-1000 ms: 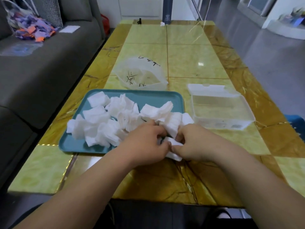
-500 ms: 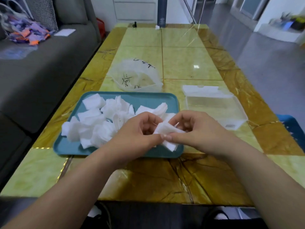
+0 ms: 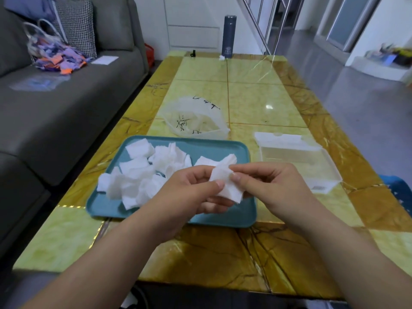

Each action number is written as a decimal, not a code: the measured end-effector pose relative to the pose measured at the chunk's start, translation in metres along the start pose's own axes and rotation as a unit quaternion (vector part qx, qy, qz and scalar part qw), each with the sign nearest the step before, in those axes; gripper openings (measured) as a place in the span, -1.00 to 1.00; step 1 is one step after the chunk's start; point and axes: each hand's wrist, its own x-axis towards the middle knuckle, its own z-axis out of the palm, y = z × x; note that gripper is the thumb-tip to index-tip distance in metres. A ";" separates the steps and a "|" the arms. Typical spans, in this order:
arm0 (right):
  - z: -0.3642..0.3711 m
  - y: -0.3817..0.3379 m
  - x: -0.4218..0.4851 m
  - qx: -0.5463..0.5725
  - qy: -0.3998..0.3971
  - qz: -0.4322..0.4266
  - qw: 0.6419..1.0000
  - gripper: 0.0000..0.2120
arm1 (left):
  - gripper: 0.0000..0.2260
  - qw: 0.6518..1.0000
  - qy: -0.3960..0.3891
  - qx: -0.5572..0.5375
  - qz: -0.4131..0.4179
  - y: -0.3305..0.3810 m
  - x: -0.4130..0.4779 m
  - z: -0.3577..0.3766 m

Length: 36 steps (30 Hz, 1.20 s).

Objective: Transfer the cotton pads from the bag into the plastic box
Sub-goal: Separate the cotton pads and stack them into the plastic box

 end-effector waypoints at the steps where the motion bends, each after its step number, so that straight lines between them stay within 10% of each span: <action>1: 0.002 0.001 0.000 -0.011 -0.003 -0.001 1.000 -0.85 | -0.80 1.000 0.001 0.006 0.004 -0.001 0.001 -0.001; 11: 0.008 0.005 0.005 0.039 0.007 0.057 0.998 -0.51 | -0.86 0.996 0.035 0.074 0.041 -0.004 0.007 0.004; 15: 0.009 0.000 0.004 0.099 0.004 0.095 0.991 -0.76 | -0.88 0.987 0.069 0.133 0.064 0.001 0.009 0.001; 19: 0.009 0.001 0.005 0.055 0.054 0.143 0.987 -0.84 | -0.92 0.872 0.161 0.451 0.100 -0.007 0.014 -0.021; 25: 0.013 0.014 0.009 -0.022 0.058 0.149 0.987 -0.85 | -0.75 0.785 0.101 0.609 0.047 -0.023 0.026 -0.014; 36: 0.006 0.021 0.013 -0.011 0.061 0.138 0.988 -0.90 | -0.79 0.862 0.115 0.494 -0.007 -0.021 0.036 -0.010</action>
